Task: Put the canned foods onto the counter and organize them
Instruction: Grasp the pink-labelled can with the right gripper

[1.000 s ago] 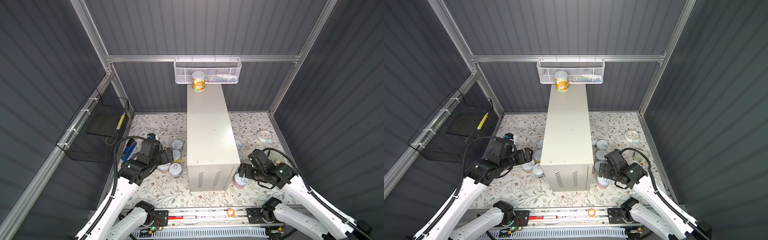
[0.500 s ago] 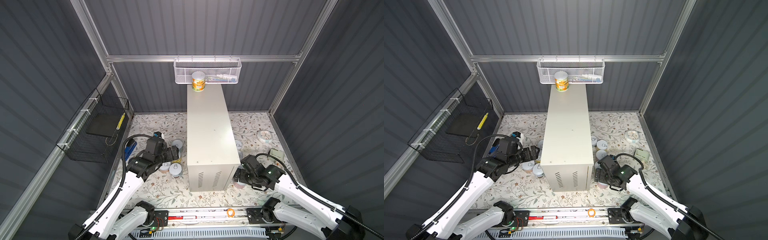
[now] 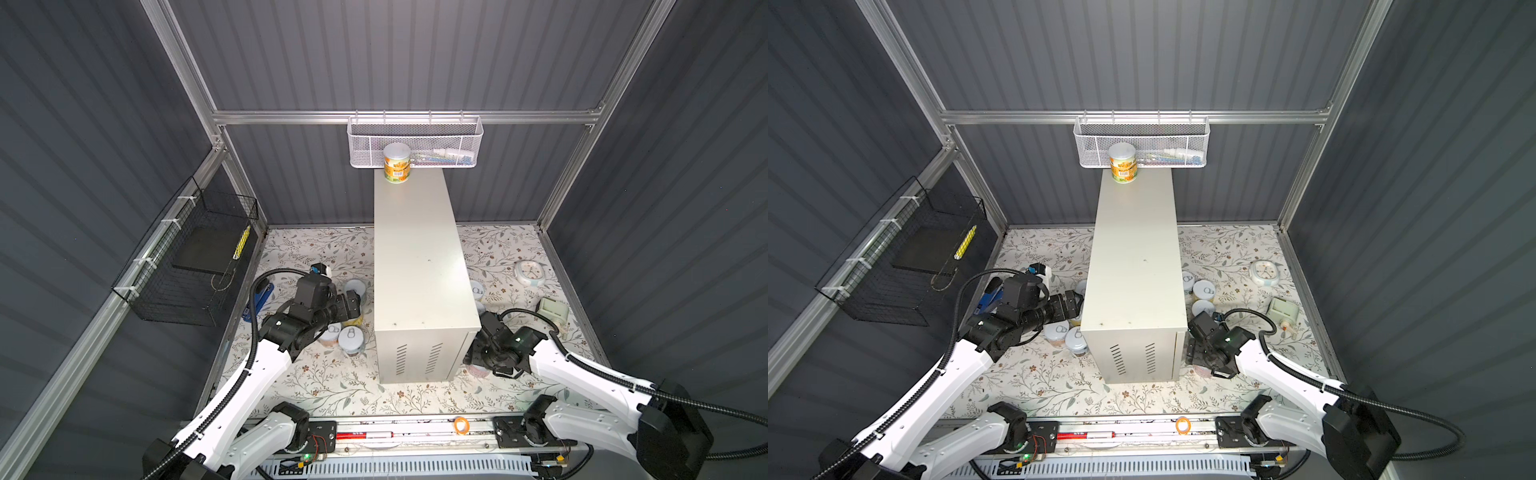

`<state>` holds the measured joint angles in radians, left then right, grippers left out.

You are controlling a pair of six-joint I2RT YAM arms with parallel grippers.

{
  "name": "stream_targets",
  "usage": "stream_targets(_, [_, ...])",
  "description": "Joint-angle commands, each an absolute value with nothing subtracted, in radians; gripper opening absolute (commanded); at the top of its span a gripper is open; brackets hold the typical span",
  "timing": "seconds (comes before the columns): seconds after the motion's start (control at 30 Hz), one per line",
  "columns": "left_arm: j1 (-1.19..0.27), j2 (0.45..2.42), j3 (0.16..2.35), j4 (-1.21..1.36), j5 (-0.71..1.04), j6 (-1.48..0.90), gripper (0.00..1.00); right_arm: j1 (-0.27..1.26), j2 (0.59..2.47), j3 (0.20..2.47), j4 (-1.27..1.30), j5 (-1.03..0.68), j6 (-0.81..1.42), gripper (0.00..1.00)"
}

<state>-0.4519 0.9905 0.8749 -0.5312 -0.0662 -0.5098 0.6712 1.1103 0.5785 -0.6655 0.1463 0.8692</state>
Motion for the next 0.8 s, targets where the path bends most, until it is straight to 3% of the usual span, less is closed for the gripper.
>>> stream_targets(0.0, [-0.457,0.992,0.863,-0.514,-0.048,-0.519,0.99,0.678,1.113,0.550,-0.633,0.154,0.893,0.85])
stream_targets(0.23, [-0.457,0.994,0.859,-0.515,-0.055,-0.516,0.99,0.678,1.113,0.508,-0.598,0.145,0.906,0.84])
stream_targets(0.33, [-0.456,0.994,0.861,-0.516,-0.058,-0.516,0.99,0.679,1.112,0.502,-0.598,0.150,0.901,0.76])
stream_targets(0.47, [-0.457,0.997,0.871,-0.519,-0.067,-0.508,0.99,0.679,1.086,0.508,-0.615,0.139,0.901,0.47])
stream_targets(0.57, [-0.456,1.004,0.879,-0.519,-0.071,-0.506,0.99,0.678,1.033,0.529,-0.660,0.138,0.896,0.08])
stream_targets(0.6, [-0.457,1.006,0.882,-0.517,-0.069,-0.505,0.99,0.678,1.011,0.543,-0.687,0.141,0.894,0.00])
stream_targets(0.77, [-0.456,1.013,0.919,-0.529,-0.072,-0.465,0.99,0.679,0.897,0.670,-0.862,0.160,0.857,0.00])
